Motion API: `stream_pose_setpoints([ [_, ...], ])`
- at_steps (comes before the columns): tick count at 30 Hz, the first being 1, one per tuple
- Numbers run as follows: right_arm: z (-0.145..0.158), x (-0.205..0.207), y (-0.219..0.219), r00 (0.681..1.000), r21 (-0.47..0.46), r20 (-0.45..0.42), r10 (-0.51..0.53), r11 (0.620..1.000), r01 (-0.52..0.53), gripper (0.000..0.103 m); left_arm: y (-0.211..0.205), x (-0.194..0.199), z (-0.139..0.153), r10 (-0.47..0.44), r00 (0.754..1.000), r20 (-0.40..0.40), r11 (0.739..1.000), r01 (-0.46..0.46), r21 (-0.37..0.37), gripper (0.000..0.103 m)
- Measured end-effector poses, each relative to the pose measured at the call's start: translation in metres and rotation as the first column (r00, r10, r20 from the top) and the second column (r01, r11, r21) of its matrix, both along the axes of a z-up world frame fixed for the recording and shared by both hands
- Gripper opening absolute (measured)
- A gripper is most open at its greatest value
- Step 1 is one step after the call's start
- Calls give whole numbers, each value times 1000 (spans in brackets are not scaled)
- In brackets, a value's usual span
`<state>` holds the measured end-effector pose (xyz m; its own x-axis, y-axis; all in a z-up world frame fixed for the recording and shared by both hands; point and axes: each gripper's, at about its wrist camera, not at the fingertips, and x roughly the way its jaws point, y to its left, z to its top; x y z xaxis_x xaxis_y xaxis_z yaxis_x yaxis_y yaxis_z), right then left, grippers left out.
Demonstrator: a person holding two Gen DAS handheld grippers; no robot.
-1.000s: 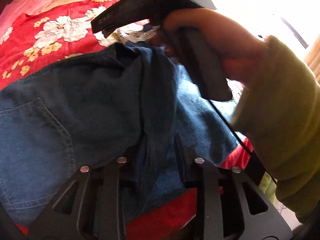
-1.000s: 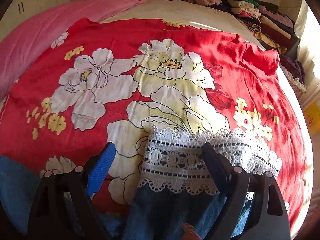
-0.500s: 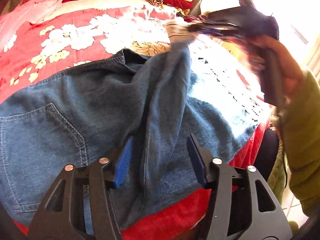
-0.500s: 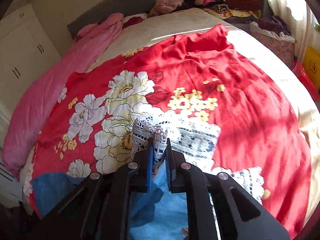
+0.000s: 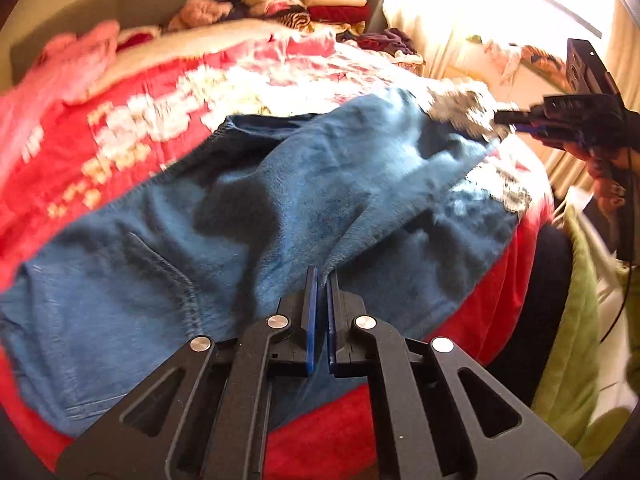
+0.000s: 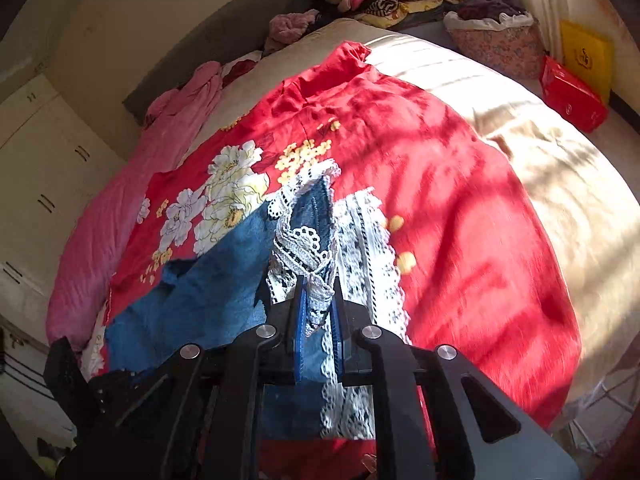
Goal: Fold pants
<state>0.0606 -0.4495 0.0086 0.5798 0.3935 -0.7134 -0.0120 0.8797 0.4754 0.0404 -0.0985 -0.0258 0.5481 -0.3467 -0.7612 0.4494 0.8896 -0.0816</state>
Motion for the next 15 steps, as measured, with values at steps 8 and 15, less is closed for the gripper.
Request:
stream_pose_setpoints([
  [8, -31, -41, -9, 997, 47, -65, -33, 998, 36, 13, 3, -12, -11, -25, 999, -32, 999, 26, 26, 0],
  [15, -16, -53, -8, 1000, 4, -20, -18, 1000, 18, 9, 0, -23, -6, -59, 998, -6, 997, 59, 54, 0],
])
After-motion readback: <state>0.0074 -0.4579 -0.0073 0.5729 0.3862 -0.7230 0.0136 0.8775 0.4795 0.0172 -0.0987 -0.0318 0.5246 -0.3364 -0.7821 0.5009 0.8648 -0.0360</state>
